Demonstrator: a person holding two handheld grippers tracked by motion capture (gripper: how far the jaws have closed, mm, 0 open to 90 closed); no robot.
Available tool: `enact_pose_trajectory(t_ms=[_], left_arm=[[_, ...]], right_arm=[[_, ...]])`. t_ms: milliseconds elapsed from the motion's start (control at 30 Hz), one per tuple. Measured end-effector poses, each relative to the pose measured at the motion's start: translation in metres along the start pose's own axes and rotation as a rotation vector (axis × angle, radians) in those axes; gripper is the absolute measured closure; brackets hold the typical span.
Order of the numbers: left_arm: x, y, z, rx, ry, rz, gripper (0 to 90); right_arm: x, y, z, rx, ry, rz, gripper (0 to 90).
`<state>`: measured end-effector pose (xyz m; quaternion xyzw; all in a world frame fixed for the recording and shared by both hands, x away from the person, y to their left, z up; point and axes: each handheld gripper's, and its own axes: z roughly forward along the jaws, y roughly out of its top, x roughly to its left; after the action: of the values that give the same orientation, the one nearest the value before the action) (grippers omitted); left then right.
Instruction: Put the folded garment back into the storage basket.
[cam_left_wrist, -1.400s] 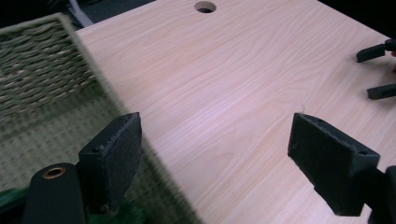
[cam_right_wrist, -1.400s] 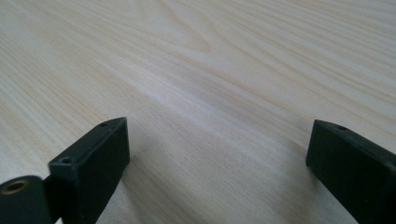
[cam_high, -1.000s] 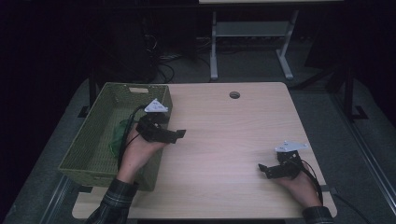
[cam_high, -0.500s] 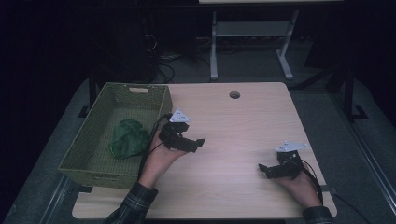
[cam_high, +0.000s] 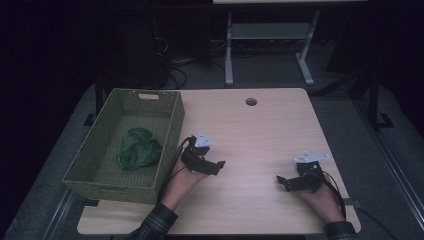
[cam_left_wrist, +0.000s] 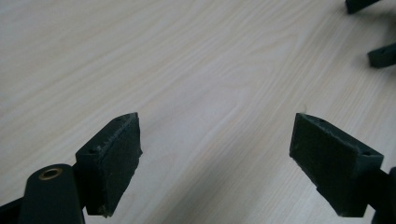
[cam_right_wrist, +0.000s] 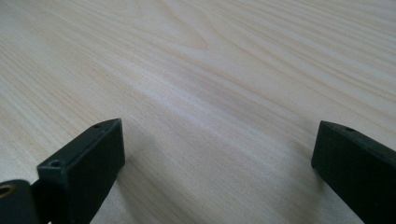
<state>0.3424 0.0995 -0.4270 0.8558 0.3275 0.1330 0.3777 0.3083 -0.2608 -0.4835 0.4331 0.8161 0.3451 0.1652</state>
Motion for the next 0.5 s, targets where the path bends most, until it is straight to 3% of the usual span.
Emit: enact_pose_trajectory(t_ms=[500], left_arm=[[0.0,-0.033,0.03,0.071,0.026,0.029,14.6]], right_arm=[[0.0,0.0,0.0,0.001,0.0,0.001,2.1]])
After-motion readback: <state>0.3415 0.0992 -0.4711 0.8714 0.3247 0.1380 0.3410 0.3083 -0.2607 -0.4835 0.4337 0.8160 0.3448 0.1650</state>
